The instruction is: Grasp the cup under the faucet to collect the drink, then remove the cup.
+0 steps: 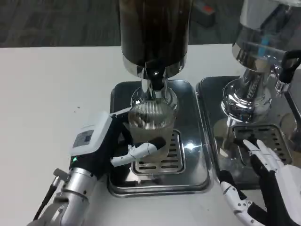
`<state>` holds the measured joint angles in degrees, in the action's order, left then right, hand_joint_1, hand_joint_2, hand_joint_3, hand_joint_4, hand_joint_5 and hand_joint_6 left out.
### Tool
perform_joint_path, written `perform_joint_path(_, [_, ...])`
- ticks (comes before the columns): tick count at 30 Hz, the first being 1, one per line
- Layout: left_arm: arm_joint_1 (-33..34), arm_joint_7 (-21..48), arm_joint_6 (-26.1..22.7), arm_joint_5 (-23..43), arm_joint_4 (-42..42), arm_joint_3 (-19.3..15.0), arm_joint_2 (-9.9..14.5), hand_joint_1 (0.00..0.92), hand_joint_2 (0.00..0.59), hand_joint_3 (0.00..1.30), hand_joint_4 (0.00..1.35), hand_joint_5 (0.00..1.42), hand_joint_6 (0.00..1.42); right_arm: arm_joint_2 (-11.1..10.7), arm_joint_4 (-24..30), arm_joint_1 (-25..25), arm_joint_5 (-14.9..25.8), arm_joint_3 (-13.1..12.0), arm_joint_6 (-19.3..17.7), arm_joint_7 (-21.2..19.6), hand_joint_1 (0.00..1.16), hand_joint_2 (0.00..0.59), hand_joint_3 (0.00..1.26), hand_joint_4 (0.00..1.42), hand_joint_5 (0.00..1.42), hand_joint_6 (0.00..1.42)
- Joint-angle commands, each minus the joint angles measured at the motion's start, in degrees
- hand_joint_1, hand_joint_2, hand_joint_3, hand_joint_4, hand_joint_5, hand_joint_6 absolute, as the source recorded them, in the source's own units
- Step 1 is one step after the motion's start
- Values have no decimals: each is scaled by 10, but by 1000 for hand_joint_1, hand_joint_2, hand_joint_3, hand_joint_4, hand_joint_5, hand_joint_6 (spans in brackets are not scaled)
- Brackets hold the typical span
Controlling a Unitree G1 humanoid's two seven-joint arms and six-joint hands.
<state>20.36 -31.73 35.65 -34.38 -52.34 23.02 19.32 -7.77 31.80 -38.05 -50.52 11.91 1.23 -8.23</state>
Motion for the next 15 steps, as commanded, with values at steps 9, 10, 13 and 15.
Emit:
perform_joint_path(9, [-3, 20, -1, -13, -11, 12, 3, 106, 93, 528, 596, 751, 1045, 6, 1, 4, -5, 4, 8, -1, 222, 394, 165, 74, 86, 253])
perform_joint_path(10, [-3, 19, 0, -13, -11, 13, 3, 105, 92, 526, 594, 749, 1045, 6, 0, 4, -6, 4, 9, -1, 222, 394, 165, 74, 86, 255])
perform_joint_path(13, [-2, 18, -1, -17, -7, 15, 5, 92, 83, 490, 546, 710, 1010, 7, -2, 7, -5, 5, 10, 0, 221, 390, 174, 74, 95, 262])
perform_joint_path(15, [-2, 17, -3, -19, -6, 17, 6, 82, 73, 453, 512, 676, 971, 7, -3, 8, -4, 5, 10, 0, 221, 388, 176, 74, 96, 263])
